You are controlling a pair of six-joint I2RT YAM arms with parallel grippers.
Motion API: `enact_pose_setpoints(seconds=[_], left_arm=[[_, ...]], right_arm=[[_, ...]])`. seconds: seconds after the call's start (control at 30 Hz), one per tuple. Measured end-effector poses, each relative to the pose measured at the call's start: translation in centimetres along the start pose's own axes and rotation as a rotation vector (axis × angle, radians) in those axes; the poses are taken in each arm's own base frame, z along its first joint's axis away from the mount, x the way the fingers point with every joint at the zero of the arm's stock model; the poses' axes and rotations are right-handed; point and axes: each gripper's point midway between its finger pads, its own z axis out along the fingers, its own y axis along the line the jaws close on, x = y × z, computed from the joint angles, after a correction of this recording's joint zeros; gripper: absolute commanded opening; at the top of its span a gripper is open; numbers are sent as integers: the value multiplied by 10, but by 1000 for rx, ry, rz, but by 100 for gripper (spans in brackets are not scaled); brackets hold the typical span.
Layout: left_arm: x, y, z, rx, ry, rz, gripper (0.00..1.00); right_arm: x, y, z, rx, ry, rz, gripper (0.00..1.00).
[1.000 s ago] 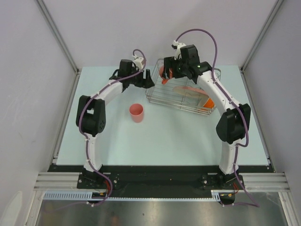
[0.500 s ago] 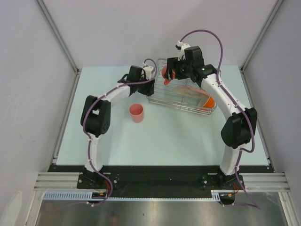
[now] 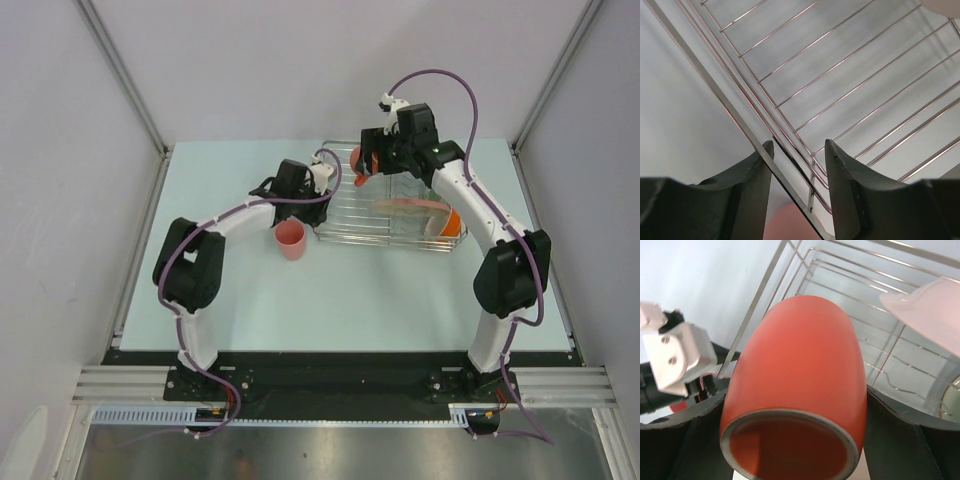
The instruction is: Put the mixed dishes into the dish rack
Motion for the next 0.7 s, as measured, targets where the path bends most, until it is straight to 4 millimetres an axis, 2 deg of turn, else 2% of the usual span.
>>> enact_pose_setpoints(seconds=[0.1,0.2,0.23,0.27,0.4,0.43,0.57,0.7], left_arm=[[10,-10,-11,1,18,8,49],[18,-19,-19,10,32,13,55],[21,-22,-22,17,38,15,65],[22,-25,-24,26,45,17,70],[28,-48,-35,119,74,58,81],[29,-53,-37,136,80,65,88],[26,-67,-52,189,77,91,99],[17,-73,-69,206,52,107,100]], right_arm=[[1,0,-1,1,3,1,0],[2,1,-1,-5,9,1,0],[3,1,-2,-7,12,2,0],[4,2,-2,-9,17,1,0],[11,9,0,-13,49,-8,0],[13,12,2,-16,56,-14,0],[23,28,24,-30,98,-44,0],[48,36,49,-37,169,-60,0]])
